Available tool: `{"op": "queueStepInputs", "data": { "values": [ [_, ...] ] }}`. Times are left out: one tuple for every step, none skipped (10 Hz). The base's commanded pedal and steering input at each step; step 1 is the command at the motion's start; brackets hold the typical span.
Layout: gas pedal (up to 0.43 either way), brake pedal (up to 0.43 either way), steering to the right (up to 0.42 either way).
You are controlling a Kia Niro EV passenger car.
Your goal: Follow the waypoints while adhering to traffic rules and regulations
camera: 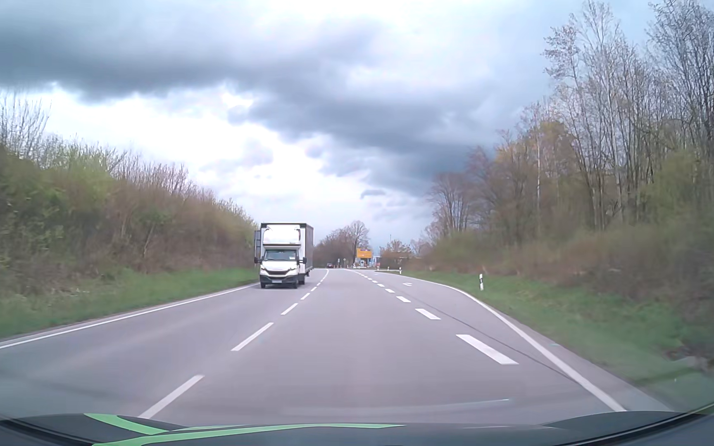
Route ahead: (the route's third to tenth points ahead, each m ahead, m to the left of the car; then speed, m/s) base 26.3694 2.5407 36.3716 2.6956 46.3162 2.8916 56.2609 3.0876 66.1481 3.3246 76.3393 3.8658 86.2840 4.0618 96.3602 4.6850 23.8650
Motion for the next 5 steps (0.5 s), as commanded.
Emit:
{"op": "queueStepInputs", "data": {
  "values": [
    [0.189, 0.000, -0.001],
    [0.189, 0.000, -0.001],
    [0.189, 0.000, -0.001],
    [0.189, 0.000, -0.001],
    [0.189, 0.000, -0.001]
  ]
}}
